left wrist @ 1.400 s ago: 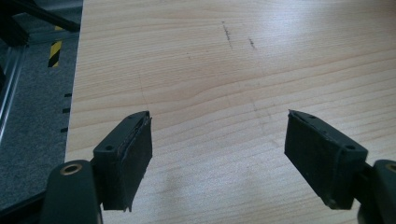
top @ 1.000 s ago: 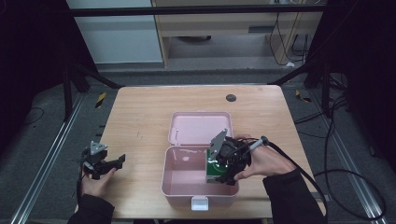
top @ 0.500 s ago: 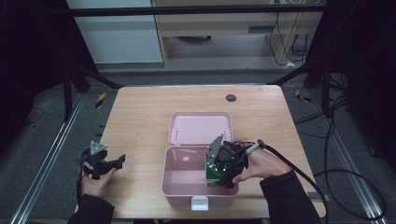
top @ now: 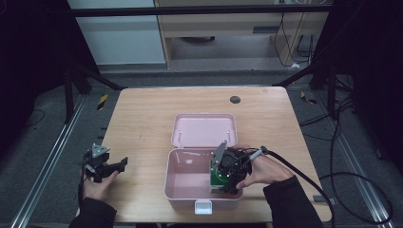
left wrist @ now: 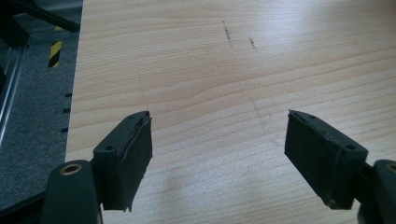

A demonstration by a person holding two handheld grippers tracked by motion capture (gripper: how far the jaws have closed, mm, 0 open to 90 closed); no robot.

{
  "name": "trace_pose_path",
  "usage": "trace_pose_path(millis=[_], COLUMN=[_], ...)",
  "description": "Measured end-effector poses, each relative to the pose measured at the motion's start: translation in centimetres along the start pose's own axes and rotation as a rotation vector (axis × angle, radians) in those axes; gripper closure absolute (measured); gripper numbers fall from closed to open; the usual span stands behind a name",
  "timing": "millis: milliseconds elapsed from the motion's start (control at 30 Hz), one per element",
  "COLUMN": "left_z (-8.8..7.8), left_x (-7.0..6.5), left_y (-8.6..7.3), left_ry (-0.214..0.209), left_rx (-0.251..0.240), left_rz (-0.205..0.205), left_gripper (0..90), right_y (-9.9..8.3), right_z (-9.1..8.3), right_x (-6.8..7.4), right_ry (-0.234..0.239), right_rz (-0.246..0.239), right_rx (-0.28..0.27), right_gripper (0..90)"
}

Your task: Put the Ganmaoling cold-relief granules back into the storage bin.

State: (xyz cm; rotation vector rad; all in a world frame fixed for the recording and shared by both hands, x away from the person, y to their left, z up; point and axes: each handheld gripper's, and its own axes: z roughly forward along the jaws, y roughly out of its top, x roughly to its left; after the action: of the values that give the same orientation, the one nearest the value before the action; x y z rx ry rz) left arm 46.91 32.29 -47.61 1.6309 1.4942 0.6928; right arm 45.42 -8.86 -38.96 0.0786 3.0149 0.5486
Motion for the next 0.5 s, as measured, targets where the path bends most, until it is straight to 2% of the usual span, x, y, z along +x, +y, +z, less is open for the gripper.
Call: trace_pose_path(millis=[167, 267, 500], left_z=[0.0, 0.0, 0.0], left_x=[0.0, 0.0, 0.0], left_y=[0.0, 0.0, 0.0], left_ry=[0.0, 0.0, -0.001], left_rx=[-0.003, -0.001, 0.0], left_rz=[-0.003, -0.002, -0.001], left_gripper=[22.6, 22.6, 22.6], right_y=[0.0, 0.0, -0.4], right_z=[0.3, 0.2, -1.9], right_x=[-0.1, -0.1, -0.2], right_ry=[-0.003, 0.0, -0.039], right_rz=[-0.019, -0.015, 0.014], right_rx=[0.02, 0.011, -0.081], right_gripper=[13.3, 14.1, 15.5])
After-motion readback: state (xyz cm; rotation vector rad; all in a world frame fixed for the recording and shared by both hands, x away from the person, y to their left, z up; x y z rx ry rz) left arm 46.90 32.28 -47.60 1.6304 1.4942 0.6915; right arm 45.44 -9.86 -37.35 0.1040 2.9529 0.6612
